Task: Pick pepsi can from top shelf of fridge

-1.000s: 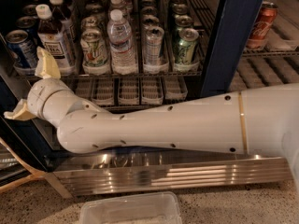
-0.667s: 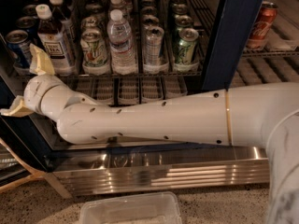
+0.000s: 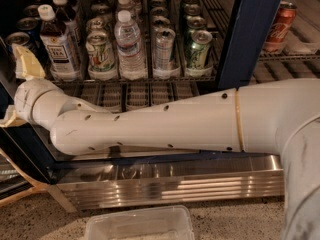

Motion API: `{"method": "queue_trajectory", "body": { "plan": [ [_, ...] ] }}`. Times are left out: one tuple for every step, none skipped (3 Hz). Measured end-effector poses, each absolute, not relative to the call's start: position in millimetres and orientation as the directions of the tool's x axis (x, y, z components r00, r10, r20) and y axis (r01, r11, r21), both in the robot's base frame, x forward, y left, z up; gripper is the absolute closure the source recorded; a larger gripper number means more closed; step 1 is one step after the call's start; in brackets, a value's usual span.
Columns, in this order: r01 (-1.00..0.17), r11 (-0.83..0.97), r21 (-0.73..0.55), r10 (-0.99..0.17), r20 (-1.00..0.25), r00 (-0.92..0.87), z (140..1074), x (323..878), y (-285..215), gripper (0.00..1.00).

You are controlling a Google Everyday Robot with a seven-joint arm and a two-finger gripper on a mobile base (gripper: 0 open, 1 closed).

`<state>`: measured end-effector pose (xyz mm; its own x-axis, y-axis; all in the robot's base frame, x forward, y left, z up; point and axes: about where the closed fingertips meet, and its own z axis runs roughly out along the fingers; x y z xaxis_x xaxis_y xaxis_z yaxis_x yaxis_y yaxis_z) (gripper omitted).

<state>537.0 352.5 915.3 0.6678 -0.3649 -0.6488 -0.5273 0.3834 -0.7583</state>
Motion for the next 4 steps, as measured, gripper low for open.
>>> {"method": "queue_trajectory", "body": {
  "plan": [
    [-0.527, 0.384, -0.758, -0.365, -0.649, 0.668, 915.5, 537.0, 352.6, 0.0],
    [-0.508, 0.434, -0.744, -0.373, -0.662, 0.65, 910.5, 539.9, 350.0, 0.07],
    [-0.485, 0.501, -0.717, -0.37, -0.684, 0.629, 892.4, 533.3, 363.3, 0.09],
    [-0.425, 0.586, -0.69, -0.364, -0.693, 0.623, 901.0, 542.1, 363.6, 0.21]
  ]
}}
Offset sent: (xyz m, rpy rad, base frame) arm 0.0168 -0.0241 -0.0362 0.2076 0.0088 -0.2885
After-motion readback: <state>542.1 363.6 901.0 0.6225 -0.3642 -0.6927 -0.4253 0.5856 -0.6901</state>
